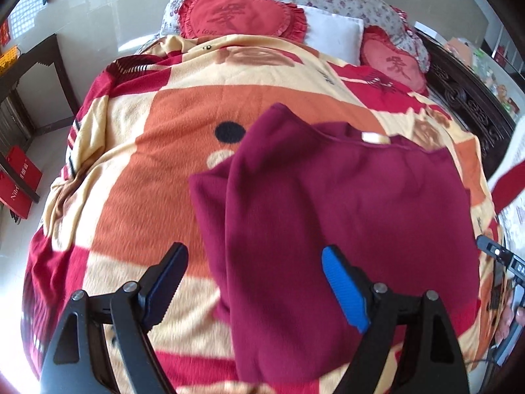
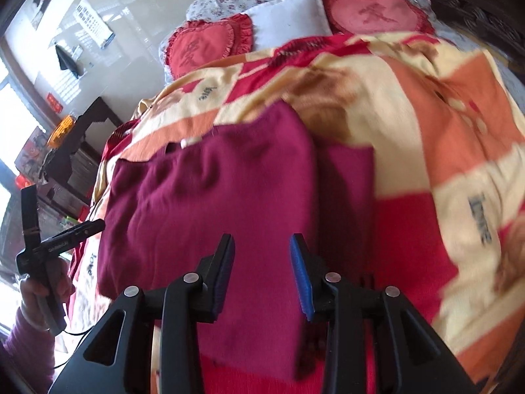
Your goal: Fold small clothes
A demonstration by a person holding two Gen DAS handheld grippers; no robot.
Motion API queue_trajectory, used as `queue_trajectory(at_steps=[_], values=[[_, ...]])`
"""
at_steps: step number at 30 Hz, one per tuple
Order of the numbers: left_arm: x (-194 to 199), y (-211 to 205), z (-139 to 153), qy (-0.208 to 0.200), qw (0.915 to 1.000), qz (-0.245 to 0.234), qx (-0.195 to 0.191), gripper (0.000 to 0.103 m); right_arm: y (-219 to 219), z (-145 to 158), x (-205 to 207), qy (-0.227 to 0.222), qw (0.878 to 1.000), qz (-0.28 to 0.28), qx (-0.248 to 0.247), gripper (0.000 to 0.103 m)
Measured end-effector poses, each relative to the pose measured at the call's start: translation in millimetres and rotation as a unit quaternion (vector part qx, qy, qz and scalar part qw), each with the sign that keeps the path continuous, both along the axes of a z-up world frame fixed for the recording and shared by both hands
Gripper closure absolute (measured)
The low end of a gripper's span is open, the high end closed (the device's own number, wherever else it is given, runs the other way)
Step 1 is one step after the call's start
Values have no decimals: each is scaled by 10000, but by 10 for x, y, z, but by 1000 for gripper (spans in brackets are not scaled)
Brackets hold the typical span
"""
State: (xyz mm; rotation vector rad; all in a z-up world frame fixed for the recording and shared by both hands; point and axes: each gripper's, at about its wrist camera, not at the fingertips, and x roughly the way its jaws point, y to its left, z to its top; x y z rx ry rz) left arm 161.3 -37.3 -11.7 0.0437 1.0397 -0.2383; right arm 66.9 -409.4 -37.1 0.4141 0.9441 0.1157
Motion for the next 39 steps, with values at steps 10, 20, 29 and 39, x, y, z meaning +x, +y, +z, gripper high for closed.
queue_trajectory(at_steps=[10, 20, 29, 39], values=[[-712, 584, -213, 287, 9983, -356, -354, 16, -153, -229, -468, 290, 9992, -205, 206, 83], [-743, 558, -488, 488, 9955, -442, -683, 26, -114, -398, -507, 421, 9984, -145, 360, 78], [-692, 279, -503, 564, 9916, -1055, -497, 90, -3, -408, -448, 304, 9989, 73, 347, 103], [-828, 398, -506, 557, 9916, -1116, -342, 93, -120, -88, -662, 84, 9995, 238, -167, 103]])
